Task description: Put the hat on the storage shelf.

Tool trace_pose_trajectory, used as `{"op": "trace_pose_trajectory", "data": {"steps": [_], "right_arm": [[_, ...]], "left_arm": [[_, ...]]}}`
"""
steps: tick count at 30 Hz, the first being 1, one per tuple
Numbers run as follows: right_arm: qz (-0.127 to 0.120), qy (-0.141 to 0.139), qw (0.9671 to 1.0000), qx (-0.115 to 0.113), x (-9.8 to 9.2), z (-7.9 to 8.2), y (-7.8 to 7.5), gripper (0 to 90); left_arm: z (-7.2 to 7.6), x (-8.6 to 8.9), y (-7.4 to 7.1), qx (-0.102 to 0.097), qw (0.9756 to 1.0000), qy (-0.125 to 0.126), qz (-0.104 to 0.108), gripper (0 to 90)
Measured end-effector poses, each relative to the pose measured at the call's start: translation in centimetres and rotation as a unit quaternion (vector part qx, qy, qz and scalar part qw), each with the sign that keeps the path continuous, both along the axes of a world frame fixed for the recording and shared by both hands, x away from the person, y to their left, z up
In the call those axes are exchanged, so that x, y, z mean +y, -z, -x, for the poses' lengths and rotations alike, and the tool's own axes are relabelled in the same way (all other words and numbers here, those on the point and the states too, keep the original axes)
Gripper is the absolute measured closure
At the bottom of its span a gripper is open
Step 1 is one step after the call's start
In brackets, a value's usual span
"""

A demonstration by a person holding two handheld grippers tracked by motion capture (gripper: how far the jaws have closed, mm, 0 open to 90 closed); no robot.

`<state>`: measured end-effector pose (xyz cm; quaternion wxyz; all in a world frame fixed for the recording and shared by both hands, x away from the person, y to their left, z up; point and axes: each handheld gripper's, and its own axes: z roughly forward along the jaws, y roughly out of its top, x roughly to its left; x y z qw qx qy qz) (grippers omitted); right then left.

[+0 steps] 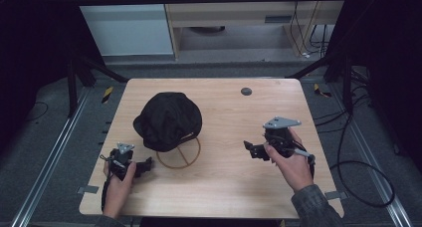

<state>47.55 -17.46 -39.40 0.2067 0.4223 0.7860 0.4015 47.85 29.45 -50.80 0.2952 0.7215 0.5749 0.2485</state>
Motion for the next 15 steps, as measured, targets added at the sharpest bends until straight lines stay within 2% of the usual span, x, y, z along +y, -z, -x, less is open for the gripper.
{"op": "trace_pose_trajectory", "data": {"steps": [6,15], "right_arm": [[0.01,0.009,0.9999,0.011,-0.2,0.2,2.9,9.2],[0.017,0.01,0.9996,0.022,-0.3,0.6,5.3,9.2]], "left_arm": [[0.0,0.0,0.0,0.0,1.0,0.0,0.0,0.0],[0.0,0.0,0.0,0.0,1.0,0.0,0.0,0.0]]}}
